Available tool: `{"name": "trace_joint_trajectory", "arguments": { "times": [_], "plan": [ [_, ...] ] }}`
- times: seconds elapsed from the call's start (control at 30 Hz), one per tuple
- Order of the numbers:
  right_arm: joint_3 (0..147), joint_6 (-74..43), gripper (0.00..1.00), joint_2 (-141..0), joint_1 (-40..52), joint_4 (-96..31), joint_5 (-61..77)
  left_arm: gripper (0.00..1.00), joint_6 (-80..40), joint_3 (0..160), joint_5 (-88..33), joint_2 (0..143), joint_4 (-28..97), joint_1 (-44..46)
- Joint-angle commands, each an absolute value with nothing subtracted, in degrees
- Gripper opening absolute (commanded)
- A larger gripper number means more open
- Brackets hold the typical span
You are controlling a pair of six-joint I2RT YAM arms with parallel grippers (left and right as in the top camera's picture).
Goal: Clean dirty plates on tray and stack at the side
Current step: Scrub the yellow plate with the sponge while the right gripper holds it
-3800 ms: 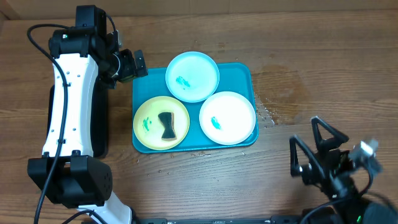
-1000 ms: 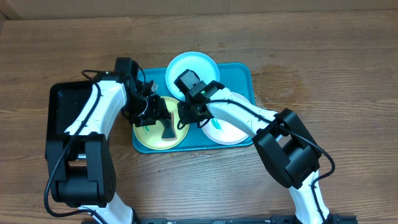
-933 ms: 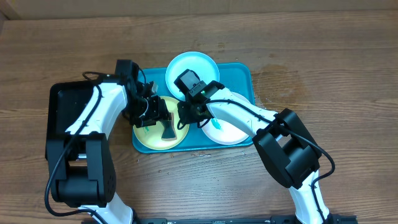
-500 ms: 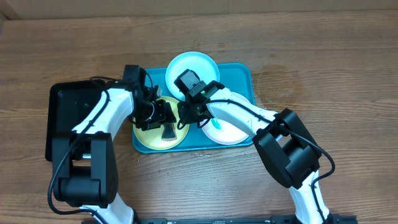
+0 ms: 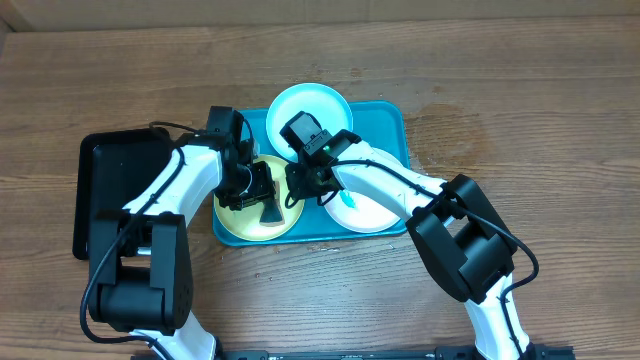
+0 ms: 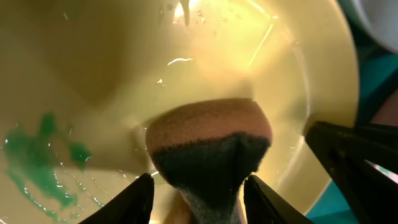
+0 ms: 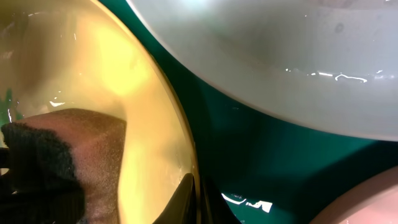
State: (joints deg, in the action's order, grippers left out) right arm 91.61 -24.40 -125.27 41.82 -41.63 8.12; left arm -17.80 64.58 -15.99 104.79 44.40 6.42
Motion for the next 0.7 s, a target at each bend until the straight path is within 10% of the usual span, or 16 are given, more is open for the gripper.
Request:
{"name": "trace_joint_trajectory", "arguments": {
  "times": [0.0,0.67],
  "plan": [
    [92.7,-24.0,0.04,-126.5,41.9,-42.1,7.7,0.45,-18.5,62.8,-15.0,104.9,43.4,7.4],
    [92.7,-24.0,0.04,-126.5,41.9,-42.2,7.6,0.04,-20.2,62.6,15.2,104.9,46.7,7.5]
  ]
}}
